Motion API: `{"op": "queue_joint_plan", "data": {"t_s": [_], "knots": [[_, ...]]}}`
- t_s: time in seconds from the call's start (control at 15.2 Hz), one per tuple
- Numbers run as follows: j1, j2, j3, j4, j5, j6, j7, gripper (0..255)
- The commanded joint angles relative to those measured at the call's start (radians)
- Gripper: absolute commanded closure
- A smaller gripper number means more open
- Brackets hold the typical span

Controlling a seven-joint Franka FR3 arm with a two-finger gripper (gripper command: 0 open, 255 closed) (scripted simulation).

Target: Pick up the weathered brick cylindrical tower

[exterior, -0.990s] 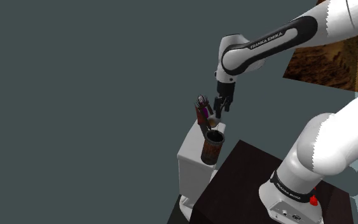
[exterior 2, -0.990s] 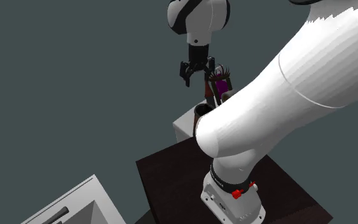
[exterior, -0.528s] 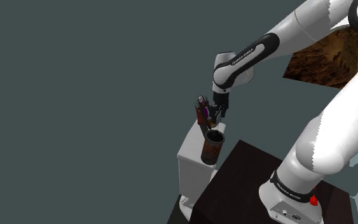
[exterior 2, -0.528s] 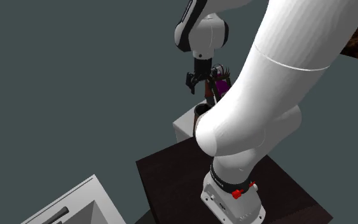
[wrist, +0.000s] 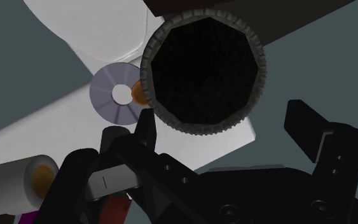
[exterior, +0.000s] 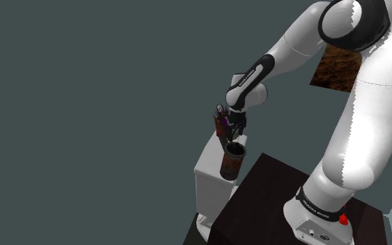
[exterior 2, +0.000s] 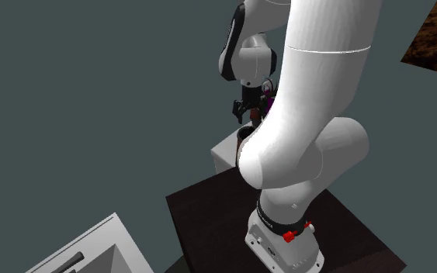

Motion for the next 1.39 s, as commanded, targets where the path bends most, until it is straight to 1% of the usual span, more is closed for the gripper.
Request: {"op": "queue_joint_plan", "data": {"t_s": [0.0,0.26,0.46,0.53,1.12,1.32], "knots": [[-0.003,0.032,0.003,0.004,0.011,0.028,-0.007,0],[-0.009,0.089,0.013,0.008,0.033,0.080,-0.022,0],[-0.010,0.098,0.015,0.009,0.036,0.087,-0.024,0],[-0.010,0.097,0.014,0.009,0.036,0.087,-0.024,255],[-0.010,0.098,0.015,0.009,0.036,0.087,-0.024,255],[-0.005,0.055,0.006,0.006,0.020,0.049,-0.013,255]]}}
